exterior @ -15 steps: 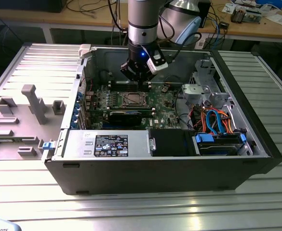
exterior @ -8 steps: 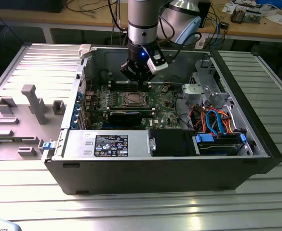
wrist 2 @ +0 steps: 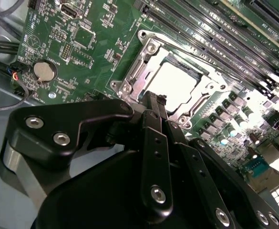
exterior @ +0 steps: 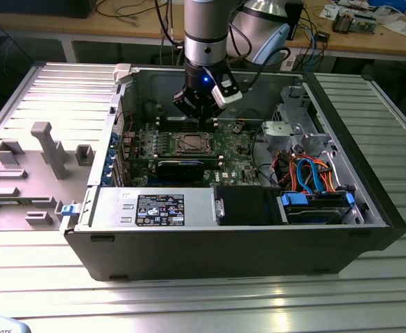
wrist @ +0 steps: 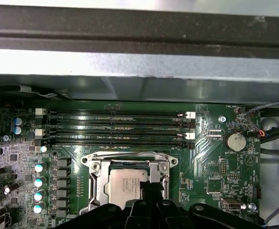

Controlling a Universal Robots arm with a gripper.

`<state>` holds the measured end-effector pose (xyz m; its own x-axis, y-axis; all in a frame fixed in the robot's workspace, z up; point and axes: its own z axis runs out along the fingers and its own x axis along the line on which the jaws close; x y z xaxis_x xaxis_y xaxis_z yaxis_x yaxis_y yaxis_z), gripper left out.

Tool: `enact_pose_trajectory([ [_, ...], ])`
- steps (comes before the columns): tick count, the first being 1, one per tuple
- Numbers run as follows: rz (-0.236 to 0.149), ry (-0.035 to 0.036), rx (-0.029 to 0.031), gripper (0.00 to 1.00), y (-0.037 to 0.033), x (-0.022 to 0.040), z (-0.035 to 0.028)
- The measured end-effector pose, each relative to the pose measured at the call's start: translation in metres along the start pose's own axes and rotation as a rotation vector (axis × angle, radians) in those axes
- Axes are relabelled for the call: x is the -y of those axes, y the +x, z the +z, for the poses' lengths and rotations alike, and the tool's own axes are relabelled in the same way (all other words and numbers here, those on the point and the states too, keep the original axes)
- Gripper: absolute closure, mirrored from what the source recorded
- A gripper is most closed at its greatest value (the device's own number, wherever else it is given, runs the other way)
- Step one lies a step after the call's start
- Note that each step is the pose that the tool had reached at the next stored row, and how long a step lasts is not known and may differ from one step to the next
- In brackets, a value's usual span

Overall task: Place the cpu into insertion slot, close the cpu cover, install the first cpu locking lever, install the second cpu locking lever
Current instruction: 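Install the second cpu locking lever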

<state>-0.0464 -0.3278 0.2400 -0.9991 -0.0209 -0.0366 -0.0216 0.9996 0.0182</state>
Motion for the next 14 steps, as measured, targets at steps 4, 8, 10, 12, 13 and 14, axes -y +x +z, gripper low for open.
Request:
enact_pose_trajectory([
  [4, 0.0, 0.0001, 0.0001, 0.89, -0.0003, -0.0002, -0.0084],
  [8, 0.0, 0.0091, 0.0, 0.89, -0.0005, -0.0002, -0.0106],
  [10, -0.001, 0.0161, -0.0003, 0.89, -0.0004, 0.0002, -0.0106],
  [12, -0.001, 0.0182, -0.0003, 0.89, -0.0004, 0.0021, -0.0106],
  [13, -0.001, 0.0185, -0.0003, 0.89, -0.0003, 0.003, -0.0106],
  [14, -0.001, 0.0187, -0.0003, 0.89, -0.0003, 0.0039, -0.0106],
])
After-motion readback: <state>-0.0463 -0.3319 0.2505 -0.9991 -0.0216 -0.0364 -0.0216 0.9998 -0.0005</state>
